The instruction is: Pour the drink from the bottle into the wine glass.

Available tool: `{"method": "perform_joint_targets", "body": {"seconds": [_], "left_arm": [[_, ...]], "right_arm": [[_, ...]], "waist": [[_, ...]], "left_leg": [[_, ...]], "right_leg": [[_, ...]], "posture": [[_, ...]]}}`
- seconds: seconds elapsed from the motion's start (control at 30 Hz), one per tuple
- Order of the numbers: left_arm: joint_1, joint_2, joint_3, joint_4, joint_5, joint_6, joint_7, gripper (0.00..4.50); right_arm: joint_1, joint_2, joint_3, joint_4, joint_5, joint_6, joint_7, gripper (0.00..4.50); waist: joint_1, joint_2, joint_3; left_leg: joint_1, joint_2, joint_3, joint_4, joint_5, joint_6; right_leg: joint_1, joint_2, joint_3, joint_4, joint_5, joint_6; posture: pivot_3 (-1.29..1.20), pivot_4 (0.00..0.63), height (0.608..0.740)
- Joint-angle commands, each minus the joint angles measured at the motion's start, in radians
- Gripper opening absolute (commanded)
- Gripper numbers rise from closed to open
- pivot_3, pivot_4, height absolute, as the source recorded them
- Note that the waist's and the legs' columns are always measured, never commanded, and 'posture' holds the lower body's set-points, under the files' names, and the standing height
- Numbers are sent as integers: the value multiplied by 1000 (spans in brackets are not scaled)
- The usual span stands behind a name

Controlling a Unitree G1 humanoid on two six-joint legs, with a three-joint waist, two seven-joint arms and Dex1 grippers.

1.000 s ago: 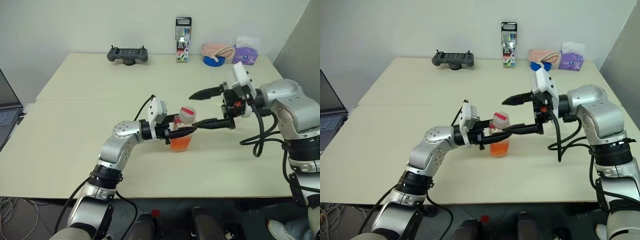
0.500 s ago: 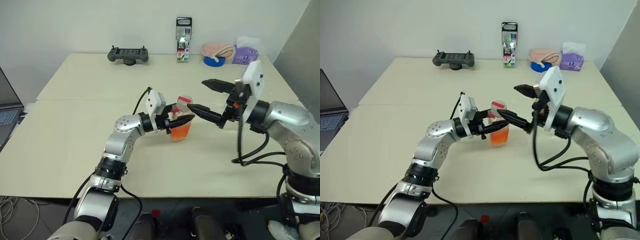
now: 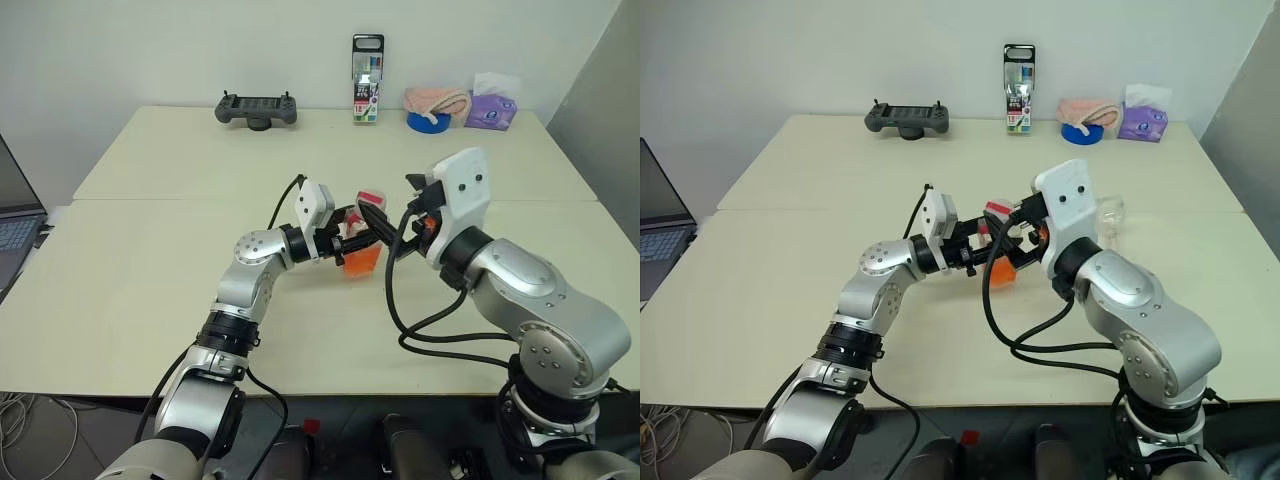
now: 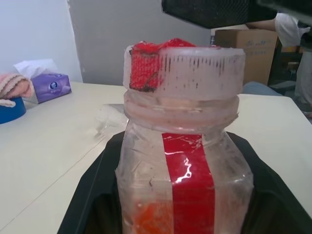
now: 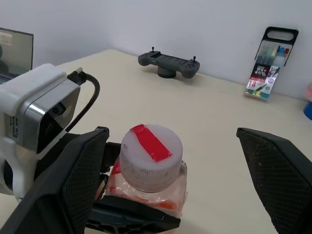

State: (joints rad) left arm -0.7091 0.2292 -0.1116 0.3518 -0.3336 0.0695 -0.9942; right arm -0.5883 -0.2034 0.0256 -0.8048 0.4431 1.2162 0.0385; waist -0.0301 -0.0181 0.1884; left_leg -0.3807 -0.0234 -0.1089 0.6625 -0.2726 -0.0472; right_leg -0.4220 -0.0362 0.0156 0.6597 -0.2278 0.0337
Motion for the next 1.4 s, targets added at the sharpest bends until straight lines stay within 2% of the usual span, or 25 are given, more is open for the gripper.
{"method": "perform_joint_targets", "body": {"seconds": [0.03,0.27,0.7,0.8,1.0,1.03,1.13,1.17,1.23,1.3,1.4], "left_arm": [[-35,-3,24,-17,-6,-33,-5,2076],[-22,-2,26,-21,-2,-40,10,2076],[-19,-4,35,-42,-12,-33,21,2076],[-11,-1,35,-56,-18,-24,22,2076],[-9,-2,35,-57,-18,-22,21,2076],[-9,-2,34,-57,-18,-22,20,2076],[-12,-4,33,-51,-16,-25,20,2075],[-14,-5,32,-49,-15,-26,20,2075],[-20,-7,31,-47,-15,-24,20,2075],[-22,-8,31,-51,-21,-16,15,2074],[-16,-3,34,-84,-53,26,-11,2067]], "right_arm": [[-19,42,9,-38,-23,13,-48,4500],[-25,116,51,-2,-89,10,-127,4500],[-36,180,56,54,-129,15,-130,4500],[-39,194,58,64,-147,10,-142,3938],[-52,202,59,74,-172,22,-143,1980],[-55,197,61,75,-175,27,-140,1778],[-62,176,63,86,-174,29,-124,1781],[-66,161,63,93,-169,23,-108,1781],[-70,85,50,120,-121,-39,14,1781],[-61,-4,11,143,-36,-147,204,1781],[-97,-134,-117,259,97,-274,467,1781]], "waist": [[0,0,0],[-2,0,0],[-2,0,0],[-2,0,0],[-3,0,0],[-3,0,0],[-3,0,0],[-3,0,0],[-3,0,0],[-3,0,0],[-2,0,0]], "left_leg": [[0,0,0,0,0,0],[0,0,0,0,0,0],[0,0,0,0,0,0],[0,0,0,0,0,0],[0,0,0,0,0,0],[0,0,0,0,0,0],[0,0,0,0,0,0],[0,0,0,0,0,0],[0,0,0,0,0,0],[0,0,0,0,0,0],[0,0,0,0,0,0]], "right_leg": [[0,0,0,0,0,0],[0,0,0,0,0,0],[0,0,0,0,0,0],[0,0,0,0,0,0],[0,0,0,0,0,0],[0,0,0,0,0,0],[0,0,0,0,0,0],[0,0,0,0,0,0],[0,0,0,0,0,0],[1,0,0,-1,0,0],[1,0,-1,-3,0,1]], "posture": [[0,150,740],[0,150,740],[0,150,740],[0,150,740],[0,150,740],[0,150,740],[0,150,740],[0,150,740],[0,150,740],[0,150,740],[0,150,740]]}}
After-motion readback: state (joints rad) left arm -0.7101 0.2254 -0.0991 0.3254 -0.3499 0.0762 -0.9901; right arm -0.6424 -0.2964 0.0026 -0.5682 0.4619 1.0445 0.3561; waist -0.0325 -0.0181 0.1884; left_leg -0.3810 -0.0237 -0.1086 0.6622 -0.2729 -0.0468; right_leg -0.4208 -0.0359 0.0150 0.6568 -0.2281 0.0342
